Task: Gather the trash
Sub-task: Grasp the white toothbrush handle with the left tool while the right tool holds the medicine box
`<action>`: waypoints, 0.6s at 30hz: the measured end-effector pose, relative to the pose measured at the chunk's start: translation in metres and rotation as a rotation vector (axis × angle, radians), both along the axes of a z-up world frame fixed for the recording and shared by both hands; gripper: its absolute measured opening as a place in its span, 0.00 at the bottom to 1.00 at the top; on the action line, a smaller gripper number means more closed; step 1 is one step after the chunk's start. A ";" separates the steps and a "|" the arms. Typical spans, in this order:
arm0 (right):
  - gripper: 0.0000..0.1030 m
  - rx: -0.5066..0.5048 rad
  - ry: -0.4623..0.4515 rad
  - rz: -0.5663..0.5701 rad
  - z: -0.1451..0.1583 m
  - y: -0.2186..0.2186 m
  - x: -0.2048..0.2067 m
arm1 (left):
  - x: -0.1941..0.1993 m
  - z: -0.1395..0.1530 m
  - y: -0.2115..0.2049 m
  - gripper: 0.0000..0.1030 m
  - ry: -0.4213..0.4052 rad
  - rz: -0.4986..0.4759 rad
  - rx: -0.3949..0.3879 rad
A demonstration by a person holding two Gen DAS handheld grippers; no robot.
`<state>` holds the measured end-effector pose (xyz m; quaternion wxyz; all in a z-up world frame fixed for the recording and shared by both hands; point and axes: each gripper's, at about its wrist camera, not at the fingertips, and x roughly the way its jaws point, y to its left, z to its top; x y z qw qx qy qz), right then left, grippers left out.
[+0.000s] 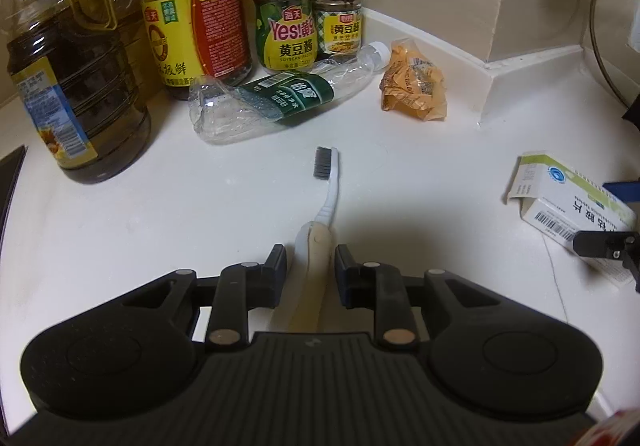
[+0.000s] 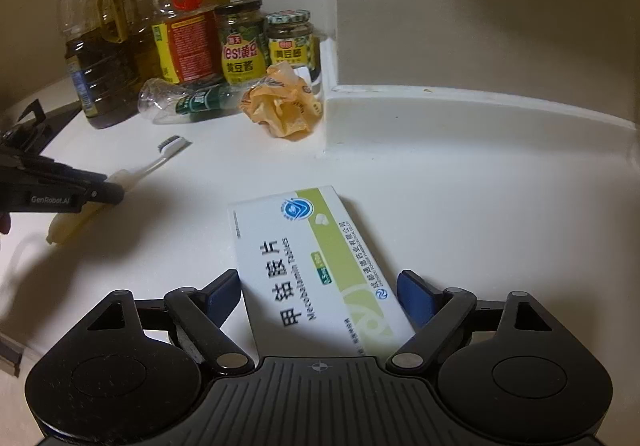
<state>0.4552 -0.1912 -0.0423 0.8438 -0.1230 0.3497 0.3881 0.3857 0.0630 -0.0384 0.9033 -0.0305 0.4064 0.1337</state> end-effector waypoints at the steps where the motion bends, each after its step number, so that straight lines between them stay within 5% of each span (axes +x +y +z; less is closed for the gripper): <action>1: 0.84 -0.004 -0.005 0.021 0.001 0.001 0.000 | 0.000 0.000 0.001 0.21 -0.001 -0.007 -0.001; 10: 0.84 -0.073 -0.024 0.162 0.000 0.013 0.013 | -0.022 0.008 -0.004 0.18 -0.032 -0.009 -0.070; 11: 0.83 -0.062 -0.005 0.164 0.000 0.011 0.015 | -0.026 0.010 -0.006 0.18 -0.034 -0.009 -0.077; 12: 0.70 -0.049 0.008 0.155 0.000 0.009 0.016 | -0.030 0.011 -0.009 0.18 -0.037 -0.010 -0.083; 18: 0.70 -0.014 -0.001 0.115 0.005 0.003 0.003 | -0.059 0.024 -0.037 0.18 -0.058 -0.019 -0.124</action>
